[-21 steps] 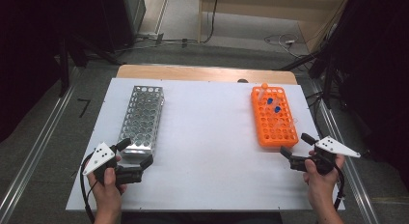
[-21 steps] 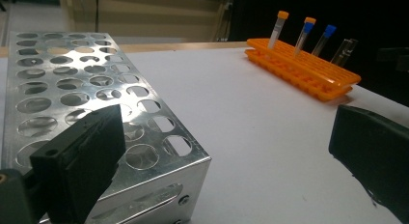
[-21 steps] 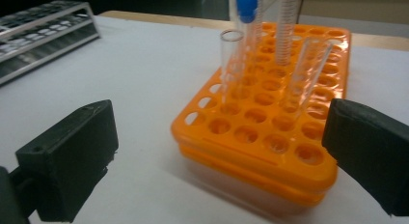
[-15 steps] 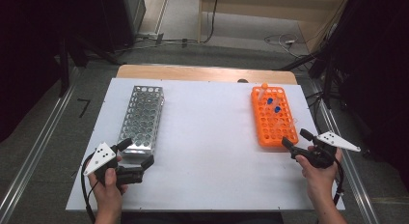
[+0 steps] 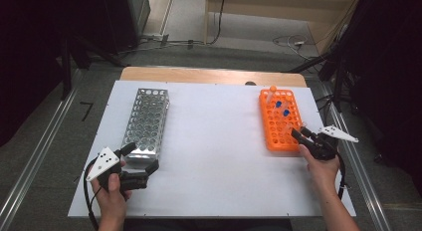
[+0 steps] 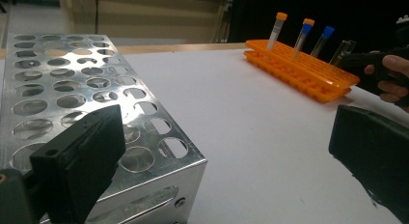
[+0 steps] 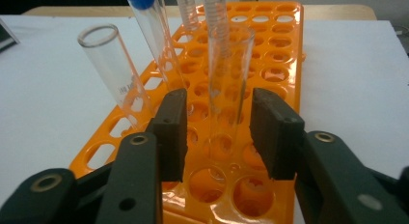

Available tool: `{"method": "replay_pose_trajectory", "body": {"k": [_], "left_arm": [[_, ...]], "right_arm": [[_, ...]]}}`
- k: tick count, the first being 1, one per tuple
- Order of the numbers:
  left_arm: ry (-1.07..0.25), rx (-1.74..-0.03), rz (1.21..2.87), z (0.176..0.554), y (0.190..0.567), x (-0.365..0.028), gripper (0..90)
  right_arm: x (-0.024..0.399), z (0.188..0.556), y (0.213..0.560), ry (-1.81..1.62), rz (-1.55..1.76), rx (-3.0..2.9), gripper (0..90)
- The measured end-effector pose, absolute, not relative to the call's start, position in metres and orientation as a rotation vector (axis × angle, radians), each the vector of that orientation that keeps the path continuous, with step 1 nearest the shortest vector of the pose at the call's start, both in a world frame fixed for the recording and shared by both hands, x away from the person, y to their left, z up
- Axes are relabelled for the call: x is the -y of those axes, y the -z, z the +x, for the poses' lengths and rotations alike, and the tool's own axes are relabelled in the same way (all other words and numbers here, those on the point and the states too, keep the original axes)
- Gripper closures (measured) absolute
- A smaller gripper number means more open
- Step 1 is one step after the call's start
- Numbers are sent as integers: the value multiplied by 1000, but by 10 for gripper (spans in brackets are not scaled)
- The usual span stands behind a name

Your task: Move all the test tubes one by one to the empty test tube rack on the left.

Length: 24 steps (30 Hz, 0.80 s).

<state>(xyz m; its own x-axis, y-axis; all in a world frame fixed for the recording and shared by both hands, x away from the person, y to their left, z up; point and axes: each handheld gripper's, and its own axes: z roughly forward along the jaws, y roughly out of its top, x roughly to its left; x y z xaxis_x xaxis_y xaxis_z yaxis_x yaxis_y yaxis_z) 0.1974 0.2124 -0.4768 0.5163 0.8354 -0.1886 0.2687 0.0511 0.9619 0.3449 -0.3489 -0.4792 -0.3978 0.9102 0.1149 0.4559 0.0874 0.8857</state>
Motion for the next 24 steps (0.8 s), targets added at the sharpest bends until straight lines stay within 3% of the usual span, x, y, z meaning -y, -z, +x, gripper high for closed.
{"method": "replay_pose_trajectory", "body": {"k": [12, 24], "left_arm": [[-561, -996, 1517, 197, 478, -211, 0], [-563, -986, 1520, 197, 477, -211, 0]], "right_arm": [[343, 346, 490, -1246, 1286, -1888, 729], [351, 337, 475, -1301, 1244, -1817, 739]]}}
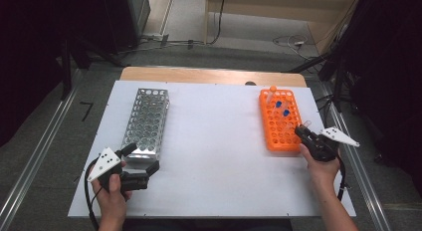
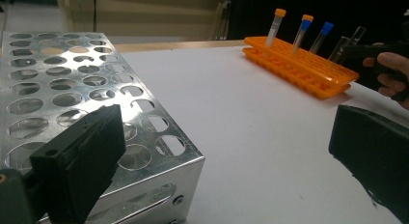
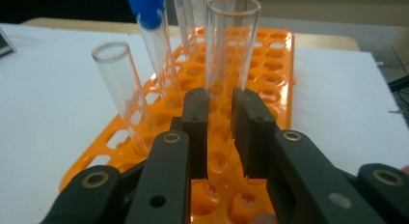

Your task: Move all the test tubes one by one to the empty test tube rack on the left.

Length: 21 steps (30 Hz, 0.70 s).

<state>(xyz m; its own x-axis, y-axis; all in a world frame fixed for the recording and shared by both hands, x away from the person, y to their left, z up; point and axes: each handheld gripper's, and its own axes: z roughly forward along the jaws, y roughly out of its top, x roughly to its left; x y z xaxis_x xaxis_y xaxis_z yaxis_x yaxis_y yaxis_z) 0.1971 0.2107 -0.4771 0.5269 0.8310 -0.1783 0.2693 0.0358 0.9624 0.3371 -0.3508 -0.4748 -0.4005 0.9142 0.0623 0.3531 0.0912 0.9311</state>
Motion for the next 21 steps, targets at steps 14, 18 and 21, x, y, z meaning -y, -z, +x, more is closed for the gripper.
{"method": "replay_pose_trajectory", "body": {"k": [14, 18, 21], "left_arm": [[-565, -981, 1527, 195, 476, -210, 0], [-564, -974, 1536, 196, 476, -206, 0], [-562, -971, 1543, 196, 476, -204, 0]], "right_arm": [[353, 295, 446, -1304, 1189, -1862, 740], [344, 286, 439, -1353, 1149, -1893, 740], [332, 282, 437, -1381, 1108, -1939, 740]]}}
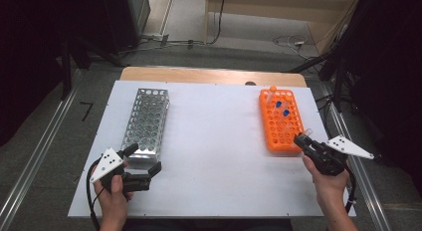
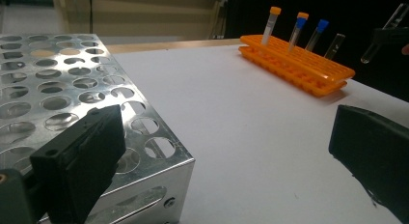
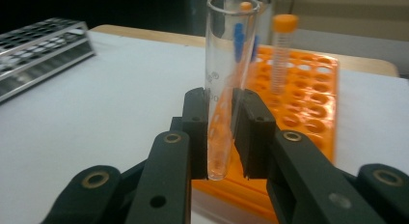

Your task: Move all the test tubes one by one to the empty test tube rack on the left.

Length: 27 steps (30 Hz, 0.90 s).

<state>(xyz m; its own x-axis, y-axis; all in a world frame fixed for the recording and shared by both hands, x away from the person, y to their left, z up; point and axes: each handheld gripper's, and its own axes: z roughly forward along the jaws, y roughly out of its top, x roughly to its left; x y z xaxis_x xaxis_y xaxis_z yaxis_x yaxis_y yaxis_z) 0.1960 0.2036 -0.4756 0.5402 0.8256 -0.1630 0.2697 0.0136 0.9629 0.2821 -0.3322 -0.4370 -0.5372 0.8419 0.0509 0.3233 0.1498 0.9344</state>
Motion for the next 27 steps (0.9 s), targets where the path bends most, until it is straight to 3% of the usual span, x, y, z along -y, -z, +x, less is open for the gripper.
{"method": "replay_pose_trajectory", "body": {"k": [19, 27], "left_arm": [[-495, -961, 1574, 199, 469, -176, 1], [-478, -962, 1599, 200, 466, -158, 56]], "right_arm": [[264, 271, 443, -1494, 903, -2188, 740], [239, 266, 449, -1510, 835, -2269, 739]]}}
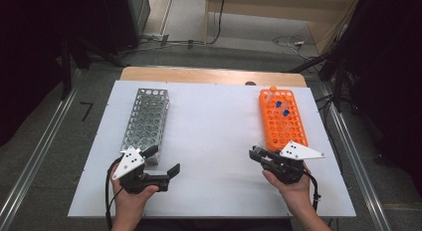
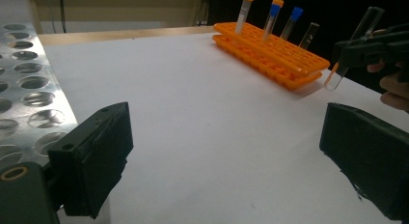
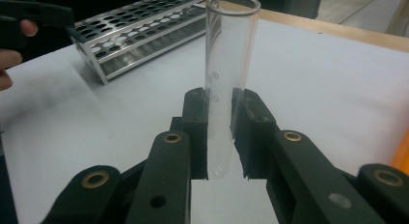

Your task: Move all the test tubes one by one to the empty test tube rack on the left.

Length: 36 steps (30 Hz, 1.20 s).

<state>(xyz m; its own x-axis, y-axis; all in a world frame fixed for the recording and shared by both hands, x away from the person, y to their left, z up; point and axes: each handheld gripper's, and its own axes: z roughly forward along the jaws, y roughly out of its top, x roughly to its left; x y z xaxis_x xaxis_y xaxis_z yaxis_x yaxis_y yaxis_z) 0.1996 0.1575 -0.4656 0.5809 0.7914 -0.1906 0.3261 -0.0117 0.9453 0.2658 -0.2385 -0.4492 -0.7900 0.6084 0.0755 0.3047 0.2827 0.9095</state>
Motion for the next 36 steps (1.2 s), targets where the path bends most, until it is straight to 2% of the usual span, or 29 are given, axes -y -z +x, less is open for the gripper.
{"method": "replay_pose_trajectory", "body": {"k": [7, 17, 26, 36], "left_arm": [[-471, -962, 1628, 201, 463, -141, 141], [-382, -865, 1678, 205, 460, -113, 287], [-311, -771, 1690, 206, 458, -95, 468], [-260, -710, 1708, 205, 460, -79, 579]], "right_arm": [[220, 262, 453, -1516, 782, -2331, 739], [192, 257, 460, -1499, 699, -2408, 740], [169, 249, 466, -1467, 616, -2475, 740], [149, 241, 471, -1437, 521, -2538, 740]]}}
